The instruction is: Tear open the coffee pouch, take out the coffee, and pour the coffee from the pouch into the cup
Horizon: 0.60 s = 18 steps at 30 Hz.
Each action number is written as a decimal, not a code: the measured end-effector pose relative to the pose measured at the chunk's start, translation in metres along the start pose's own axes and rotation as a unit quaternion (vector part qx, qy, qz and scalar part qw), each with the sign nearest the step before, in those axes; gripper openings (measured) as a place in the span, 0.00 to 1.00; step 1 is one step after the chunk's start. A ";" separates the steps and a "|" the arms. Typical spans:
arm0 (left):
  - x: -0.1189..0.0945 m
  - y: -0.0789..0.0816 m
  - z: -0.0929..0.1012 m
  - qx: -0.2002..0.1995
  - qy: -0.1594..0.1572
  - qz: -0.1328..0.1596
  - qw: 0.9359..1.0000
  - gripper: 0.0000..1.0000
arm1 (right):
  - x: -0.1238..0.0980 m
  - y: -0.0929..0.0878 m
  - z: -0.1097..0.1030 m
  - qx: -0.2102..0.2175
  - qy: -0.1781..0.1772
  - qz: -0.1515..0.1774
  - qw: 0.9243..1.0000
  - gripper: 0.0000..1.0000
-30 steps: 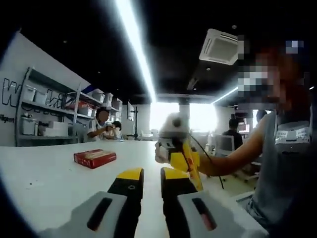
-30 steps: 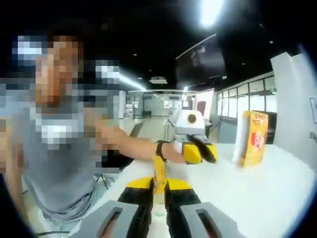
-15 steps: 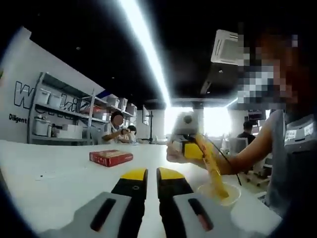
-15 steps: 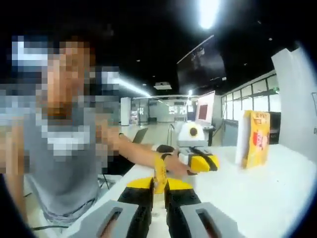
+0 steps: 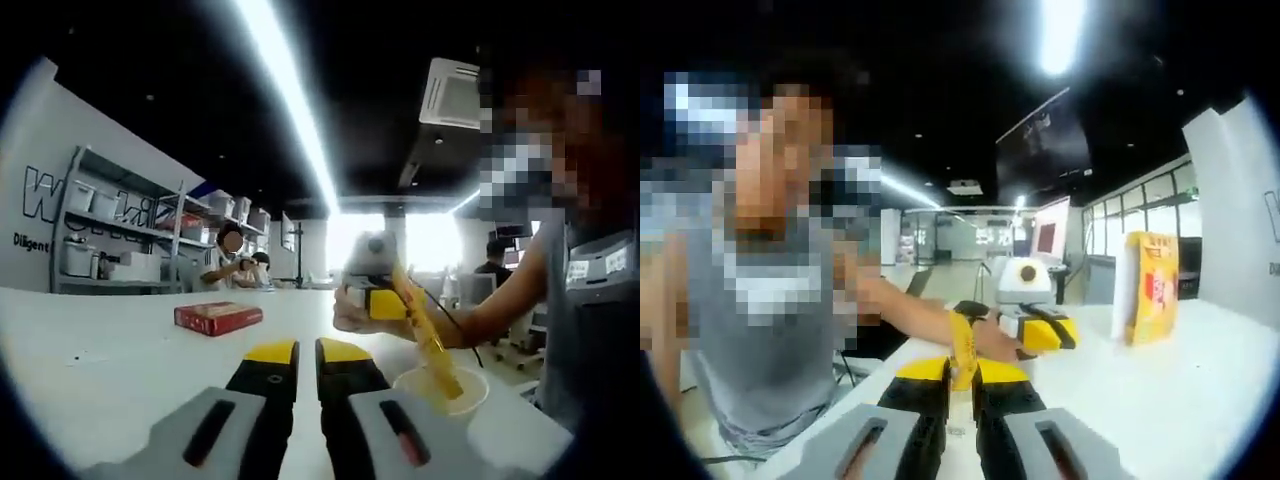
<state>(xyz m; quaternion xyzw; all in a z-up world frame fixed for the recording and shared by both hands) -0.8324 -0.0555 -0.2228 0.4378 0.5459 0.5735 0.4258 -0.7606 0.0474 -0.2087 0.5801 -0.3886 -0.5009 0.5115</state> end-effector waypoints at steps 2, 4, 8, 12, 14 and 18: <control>0.000 -0.002 -0.001 0.002 0.002 -0.004 1.000 0.10 | 0.001 -0.002 0.001 0.004 0.011 0.014 1.000 0.10; 0.000 -0.002 -0.002 0.001 0.004 -0.005 1.000 0.10 | 0.002 -0.005 0.004 0.007 0.009 0.019 1.000 0.10; 0.000 -0.001 0.001 0.000 0.000 -0.005 1.000 0.10 | 0.004 -0.007 0.002 0.012 0.014 0.022 1.000 0.10; 0.002 -0.002 0.005 0.005 -0.005 -0.010 1.000 0.10 | 0.005 -0.005 -0.002 0.002 0.014 0.023 1.000 0.10; 0.003 -0.003 0.006 0.008 -0.006 -0.013 1.000 0.10 | 0.004 -0.002 -0.004 0.002 0.017 0.033 0.999 0.10; 0.001 -0.002 0.005 0.008 -0.005 -0.012 1.000 0.10 | 0.004 -0.005 -0.002 0.006 0.018 0.031 0.999 0.10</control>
Point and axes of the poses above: the point that each gripper's makers call its tool centre point, and the gripper's own axes: x roughly forward along the fingers, z roughly to its right, y roughly out of its top, the point moved 3 cm from there along -x, roughly backward along the fingers, and after that the axes turned 6 degrees about -z, right-handed, at the moved point
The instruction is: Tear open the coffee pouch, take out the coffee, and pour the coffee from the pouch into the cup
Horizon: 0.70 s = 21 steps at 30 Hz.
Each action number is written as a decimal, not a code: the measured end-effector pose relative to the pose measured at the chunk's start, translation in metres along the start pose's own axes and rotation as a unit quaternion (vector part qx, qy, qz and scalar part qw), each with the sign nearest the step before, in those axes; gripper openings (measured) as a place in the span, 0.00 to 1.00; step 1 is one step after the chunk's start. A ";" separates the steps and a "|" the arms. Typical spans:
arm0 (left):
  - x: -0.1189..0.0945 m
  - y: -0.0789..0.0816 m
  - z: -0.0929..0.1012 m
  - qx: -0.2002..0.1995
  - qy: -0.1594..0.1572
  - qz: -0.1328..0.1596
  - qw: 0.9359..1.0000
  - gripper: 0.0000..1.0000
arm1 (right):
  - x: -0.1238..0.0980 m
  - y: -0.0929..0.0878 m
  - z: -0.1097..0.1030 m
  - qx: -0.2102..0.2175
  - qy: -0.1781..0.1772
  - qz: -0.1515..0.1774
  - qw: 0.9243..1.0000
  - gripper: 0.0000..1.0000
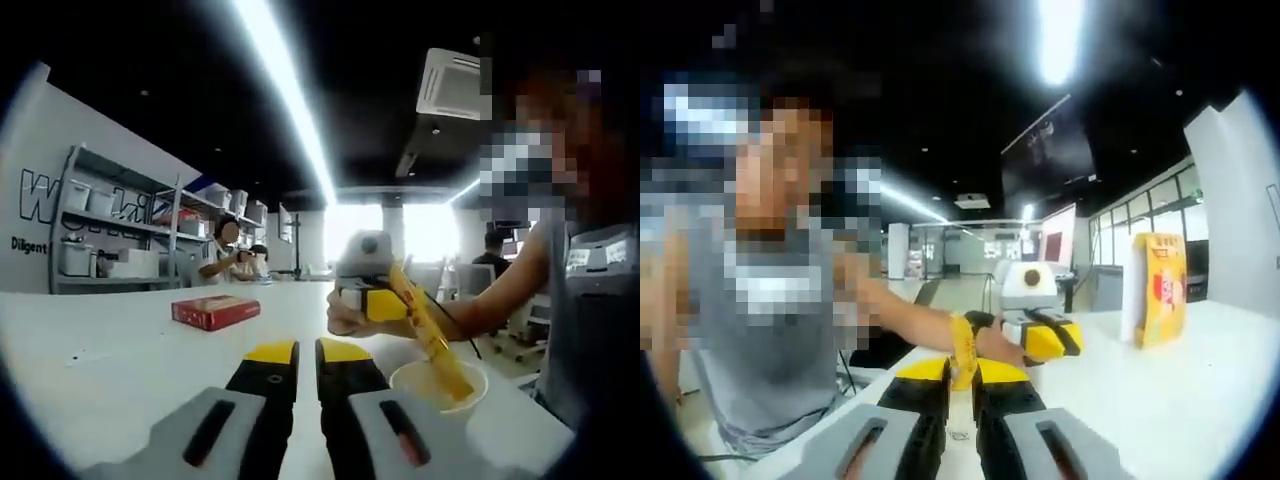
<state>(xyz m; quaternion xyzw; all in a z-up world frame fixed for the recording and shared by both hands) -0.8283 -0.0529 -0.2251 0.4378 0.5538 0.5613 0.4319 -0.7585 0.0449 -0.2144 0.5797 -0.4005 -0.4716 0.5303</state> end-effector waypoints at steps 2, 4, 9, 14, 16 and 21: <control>-0.001 0.000 -0.001 -0.003 0.001 0.001 1.000 0.10 | 0.000 -0.002 0.000 0.002 0.000 -0.002 1.000 0.10; -0.002 0.000 -0.002 -0.005 0.003 0.000 1.000 0.10 | 0.001 -0.002 0.000 0.004 0.002 0.000 1.000 0.10; -0.001 -0.002 -0.003 -0.003 0.006 -0.005 1.000 0.10 | 0.000 -0.001 -0.001 0.007 0.008 0.005 1.000 0.10; -0.001 -0.003 -0.003 0.000 0.007 -0.008 1.000 0.10 | 0.002 -0.003 0.000 0.007 0.000 -0.004 1.000 0.10; -0.001 -0.003 -0.001 0.004 0.006 -0.010 1.000 0.10 | 0.001 -0.003 0.002 0.006 -0.010 -0.017 1.000 0.10; 0.000 -0.006 -0.001 0.009 0.008 -0.017 1.000 0.10 | 0.002 0.001 0.003 0.012 -0.030 -0.046 0.998 0.10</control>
Point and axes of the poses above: the point that each gripper's makers call its tool centre point, and the gripper's own axes: x roughly forward along the fingers, z roughly to its right, y roughly out of its top, the point moved 3 cm from there along -x, roughly backward along the fingers, and after that the axes turned 6 degrees about -z, right-handed, at the moved point
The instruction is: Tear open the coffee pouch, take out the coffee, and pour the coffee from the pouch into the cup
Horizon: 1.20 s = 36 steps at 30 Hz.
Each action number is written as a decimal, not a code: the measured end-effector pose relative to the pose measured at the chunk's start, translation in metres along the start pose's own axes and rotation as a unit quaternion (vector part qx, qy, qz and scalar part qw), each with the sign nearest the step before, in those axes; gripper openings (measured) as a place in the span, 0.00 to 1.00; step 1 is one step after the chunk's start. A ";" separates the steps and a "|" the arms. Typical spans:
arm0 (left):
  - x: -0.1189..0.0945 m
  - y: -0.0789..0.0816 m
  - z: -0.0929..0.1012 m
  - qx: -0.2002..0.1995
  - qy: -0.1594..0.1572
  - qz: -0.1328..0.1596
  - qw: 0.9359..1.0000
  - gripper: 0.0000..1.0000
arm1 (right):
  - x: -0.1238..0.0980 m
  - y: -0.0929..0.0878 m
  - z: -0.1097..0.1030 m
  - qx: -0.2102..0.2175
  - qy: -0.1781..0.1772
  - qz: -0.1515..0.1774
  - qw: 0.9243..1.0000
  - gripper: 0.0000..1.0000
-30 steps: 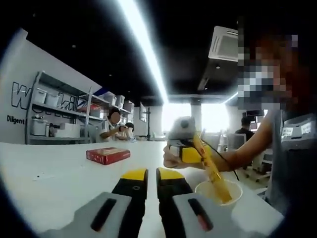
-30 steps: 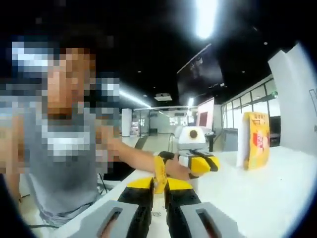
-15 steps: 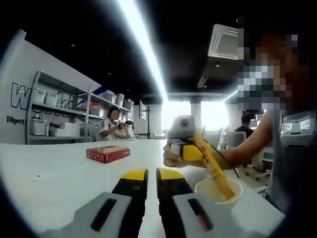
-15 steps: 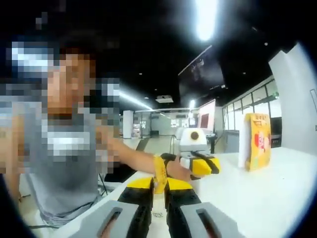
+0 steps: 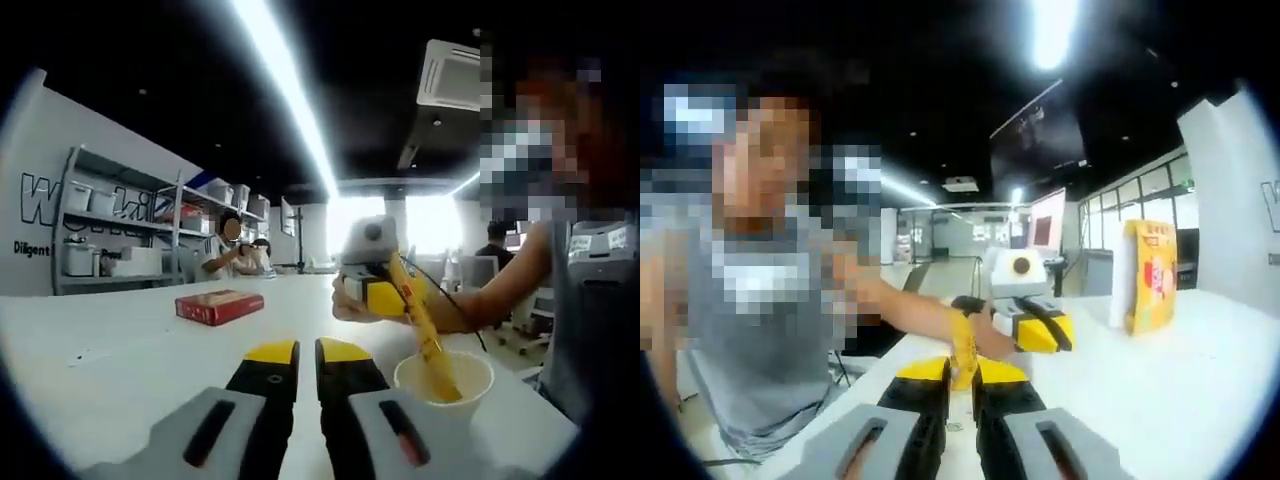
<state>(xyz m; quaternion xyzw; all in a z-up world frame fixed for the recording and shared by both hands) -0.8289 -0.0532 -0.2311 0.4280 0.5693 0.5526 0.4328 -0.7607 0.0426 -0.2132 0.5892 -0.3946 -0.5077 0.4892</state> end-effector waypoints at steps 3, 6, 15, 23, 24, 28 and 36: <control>0.000 -0.001 0.000 -0.001 0.001 -0.002 1.000 0.10 | 0.002 0.002 -0.002 0.006 -0.011 -0.022 1.000 0.10; 0.001 -0.001 0.001 0.000 -0.001 -0.002 1.000 0.10 | 0.005 0.005 -0.005 0.003 -0.019 -0.038 0.999 0.10; 0.000 -0.001 -0.001 -0.005 0.001 0.001 1.000 0.10 | 0.006 0.012 -0.012 -0.033 -0.046 -0.070 0.996 0.10; 0.001 -0.001 0.001 -0.001 0.000 -0.002 1.000 0.09 | 0.003 0.013 -0.013 -0.033 -0.056 -0.083 0.994 0.10; 0.001 -0.002 0.001 -0.001 0.000 -0.002 1.000 0.09 | 0.004 0.012 -0.013 -0.029 -0.056 -0.089 0.994 0.10; 0.001 -0.002 0.001 -0.002 -0.001 -0.002 1.000 0.09 | 0.006 0.009 -0.014 -0.029 -0.052 -0.093 0.994 0.10; 0.002 -0.002 0.003 0.000 -0.004 -0.004 1.000 0.09 | 0.007 0.009 -0.016 -0.036 -0.054 -0.099 0.993 0.10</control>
Point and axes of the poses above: the point that each gripper's makers call its tool centre point, and the gripper's own axes: x roughly forward along the fingers, z roughly to its right, y roughly out of its top, the point moved 3 cm from there along -x, roughly backward along the fingers, and after that the axes turned 6 degrees about -z, right-handed, at the moved point
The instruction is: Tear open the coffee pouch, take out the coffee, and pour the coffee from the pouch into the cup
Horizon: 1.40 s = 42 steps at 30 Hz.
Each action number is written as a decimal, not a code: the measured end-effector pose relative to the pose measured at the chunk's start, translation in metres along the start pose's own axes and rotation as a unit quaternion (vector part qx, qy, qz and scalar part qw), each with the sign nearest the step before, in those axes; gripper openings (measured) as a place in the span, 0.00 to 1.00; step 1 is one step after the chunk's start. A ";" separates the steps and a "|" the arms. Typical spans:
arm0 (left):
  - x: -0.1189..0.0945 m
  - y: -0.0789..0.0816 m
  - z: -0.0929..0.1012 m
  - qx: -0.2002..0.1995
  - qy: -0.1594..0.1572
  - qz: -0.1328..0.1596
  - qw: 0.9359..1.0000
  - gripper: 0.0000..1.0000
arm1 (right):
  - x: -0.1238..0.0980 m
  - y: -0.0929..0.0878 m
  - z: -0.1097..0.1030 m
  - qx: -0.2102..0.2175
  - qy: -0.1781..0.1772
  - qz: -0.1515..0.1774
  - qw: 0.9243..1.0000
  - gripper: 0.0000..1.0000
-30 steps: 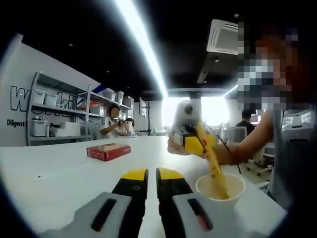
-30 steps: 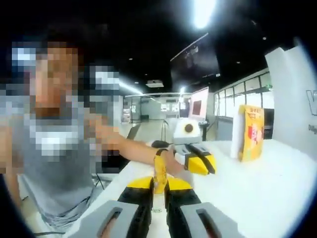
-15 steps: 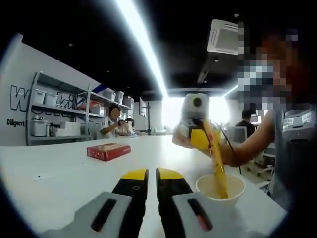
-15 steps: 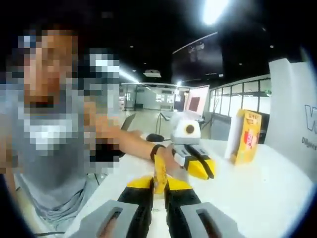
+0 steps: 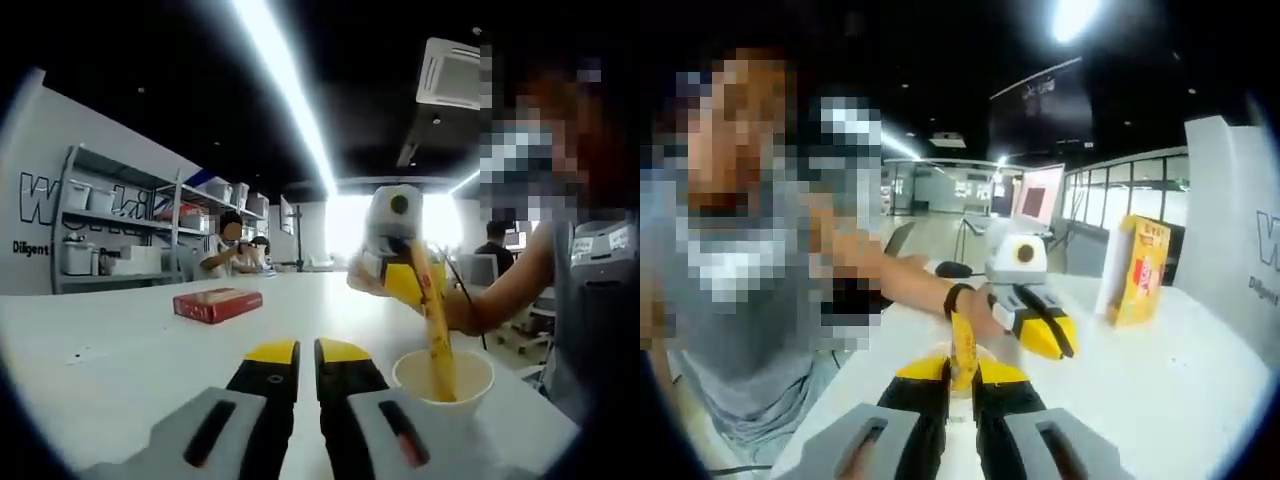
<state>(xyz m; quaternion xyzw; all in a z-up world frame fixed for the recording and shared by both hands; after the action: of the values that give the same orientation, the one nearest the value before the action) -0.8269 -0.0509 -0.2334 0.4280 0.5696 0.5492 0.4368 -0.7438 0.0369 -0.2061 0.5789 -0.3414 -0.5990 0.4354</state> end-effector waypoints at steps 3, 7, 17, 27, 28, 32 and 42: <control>0.000 0.001 0.002 -0.002 -0.003 0.003 1.000 0.09 | 0.000 0.001 -0.002 -0.004 -0.001 0.000 1.000 0.10; 0.001 0.000 0.004 0.001 -0.004 -0.001 1.000 0.09 | 0.001 0.001 -0.002 -0.018 -0.005 -0.003 1.000 0.10; -0.009 0.015 0.014 -0.003 -0.012 -0.004 1.000 0.13 | 0.001 -0.003 0.002 -0.001 0.004 0.003 1.000 0.10; -0.029 0.042 0.071 -0.029 -0.089 -0.053 0.994 0.18 | -0.002 -0.002 0.004 0.017 0.011 0.020 1.000 0.10; -0.030 0.040 0.077 -0.019 -0.082 -0.074 0.994 0.18 | -0.001 -0.004 0.005 0.019 0.010 0.017 1.000 0.10; -0.027 0.033 0.091 0.000 -0.047 -0.129 0.991 0.18 | 0.001 -0.007 0.005 0.024 0.011 0.013 1.000 0.10; 0.001 0.019 0.111 0.021 -0.044 -0.247 0.968 0.21 | 0.002 -0.003 -0.002 0.017 0.015 0.017 1.000 0.10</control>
<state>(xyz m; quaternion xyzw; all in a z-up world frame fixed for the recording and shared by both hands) -0.7199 -0.0219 -0.2164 0.3063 0.6495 0.3929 0.5744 -0.7419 0.0365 -0.2094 0.5893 -0.3548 -0.5770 0.4403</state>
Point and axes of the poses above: the point that each gripper's makers call its tool centre point, and the gripper's own axes: x roughly forward along the fingers, z roughly to its right, y roughly out of its top, the point moved 3 cm from there along -x, roughly backward along the fingers, and after that the axes turned 6 degrees about -z, right-handed, at the moved point
